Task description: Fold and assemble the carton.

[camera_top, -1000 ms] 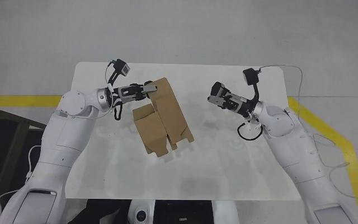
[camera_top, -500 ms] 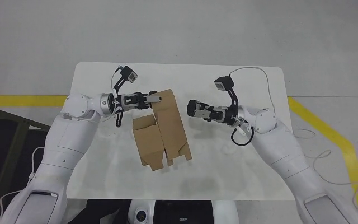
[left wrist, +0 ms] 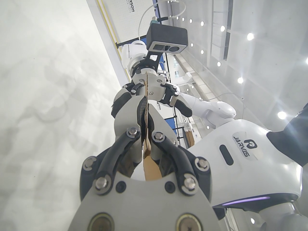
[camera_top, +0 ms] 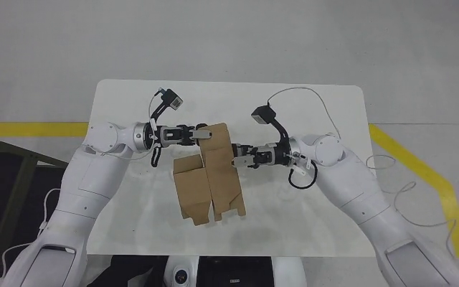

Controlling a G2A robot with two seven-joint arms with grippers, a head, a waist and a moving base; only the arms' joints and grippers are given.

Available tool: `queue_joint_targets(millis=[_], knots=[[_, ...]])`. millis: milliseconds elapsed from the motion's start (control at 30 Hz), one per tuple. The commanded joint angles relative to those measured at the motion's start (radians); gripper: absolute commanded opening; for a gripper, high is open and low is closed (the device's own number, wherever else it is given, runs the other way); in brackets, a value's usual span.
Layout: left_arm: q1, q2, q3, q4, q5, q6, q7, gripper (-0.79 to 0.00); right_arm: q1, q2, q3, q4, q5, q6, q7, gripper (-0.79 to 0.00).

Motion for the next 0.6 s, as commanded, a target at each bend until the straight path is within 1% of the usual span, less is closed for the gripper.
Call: queue_joint_targets(millis=[0,33,67,200,267,400,433,567], knots=[[-0.001,0.000,0.000,0.004,0.004,-0.001,0.001,-0.785,0.003,-0.001,-0.008,0.000,-0.002,0.002,0.002,-0.360],[-0.002,0.000,-0.001,0.005,0.006,-0.002,0.000,-0.785,0.005,-0.001,-0.013,-0.001,-0.004,0.005,0.005,-0.416],[-0.002,0.001,-0.001,0.007,0.008,-0.003,0.000,-0.785,0.006,-0.001,-0.018,-0.002,-0.002,0.009,0.009,-0.449],[-0.003,0.002,-0.003,0.009,0.011,-0.003,-0.005,-0.785,0.010,0.001,-0.032,-0.005,-0.001,0.020,0.020,-0.566],[-0.002,0.002,-0.004,0.010,0.010,-0.003,-0.006,-0.785,0.012,0.003,-0.039,-0.006,-0.003,0.024,0.025,-0.606],[-0.001,0.003,-0.006,0.009,0.009,0.000,-0.009,-0.785,0.013,0.006,-0.050,-0.007,-0.001,0.026,0.027,-0.739],[-0.001,0.003,-0.006,0.007,0.008,0.000,-0.011,-0.785,0.013,0.007,-0.053,-0.007,0.000,0.028,0.028,-0.782],[0.000,0.004,-0.011,0.005,-0.001,0.006,-0.013,-0.785,0.015,0.010,-0.062,-0.007,0.005,0.027,0.027,-0.785]])
